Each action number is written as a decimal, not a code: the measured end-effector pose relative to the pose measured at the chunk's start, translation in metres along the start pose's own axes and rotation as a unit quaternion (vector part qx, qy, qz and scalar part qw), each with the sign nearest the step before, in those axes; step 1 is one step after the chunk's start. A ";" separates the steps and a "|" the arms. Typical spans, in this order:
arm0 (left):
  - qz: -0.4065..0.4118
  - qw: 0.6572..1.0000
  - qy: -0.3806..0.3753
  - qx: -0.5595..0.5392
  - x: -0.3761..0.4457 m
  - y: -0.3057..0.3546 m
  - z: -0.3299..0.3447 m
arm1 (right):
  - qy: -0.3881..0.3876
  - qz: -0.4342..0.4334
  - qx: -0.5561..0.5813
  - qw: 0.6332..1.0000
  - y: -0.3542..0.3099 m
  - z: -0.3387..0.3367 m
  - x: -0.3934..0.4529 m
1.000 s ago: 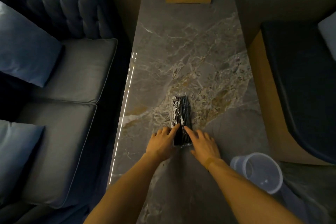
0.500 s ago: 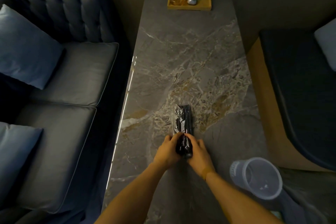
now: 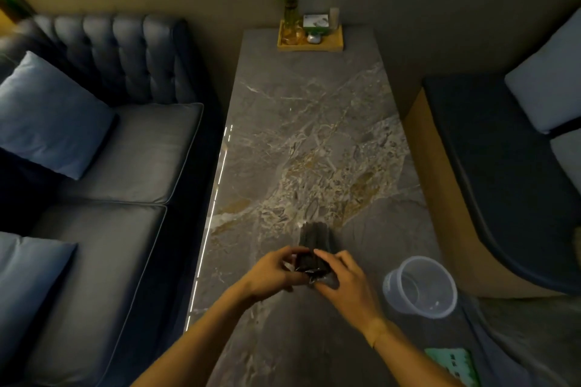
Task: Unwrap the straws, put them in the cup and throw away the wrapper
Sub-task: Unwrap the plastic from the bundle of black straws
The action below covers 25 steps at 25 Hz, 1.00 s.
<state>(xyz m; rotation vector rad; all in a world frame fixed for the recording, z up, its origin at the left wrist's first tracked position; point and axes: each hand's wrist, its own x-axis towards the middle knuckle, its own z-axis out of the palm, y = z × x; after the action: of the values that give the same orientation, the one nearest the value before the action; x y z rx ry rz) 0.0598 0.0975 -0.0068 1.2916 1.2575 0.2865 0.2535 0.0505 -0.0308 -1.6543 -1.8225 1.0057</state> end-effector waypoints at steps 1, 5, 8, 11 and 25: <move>0.012 1.000 0.001 -0.005 -0.008 0.007 -0.001 | 0.023 -0.017 0.009 1.000 -0.007 -0.007 -0.001; 0.079 0.996 0.042 -0.025 -0.034 0.029 0.004 | 0.094 -0.043 0.034 0.994 -0.036 -0.034 -0.004; 0.110 0.992 0.066 0.001 -0.043 0.030 0.011 | 0.078 -0.006 0.115 0.990 -0.042 -0.043 -0.005; 0.113 0.992 0.060 0.022 -0.044 0.018 0.022 | -0.025 0.064 0.258 0.964 -0.039 -0.043 -0.011; 0.021 0.947 0.159 0.279 -0.044 -0.074 0.104 | -0.119 0.307 0.429 0.841 0.036 0.028 -0.066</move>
<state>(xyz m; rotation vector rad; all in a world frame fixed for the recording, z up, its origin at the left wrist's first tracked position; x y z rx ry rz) 0.0934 -0.0186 -0.0676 1.8070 1.6615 0.1758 0.2653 -0.0199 -0.0676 -1.5266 -0.6625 1.9961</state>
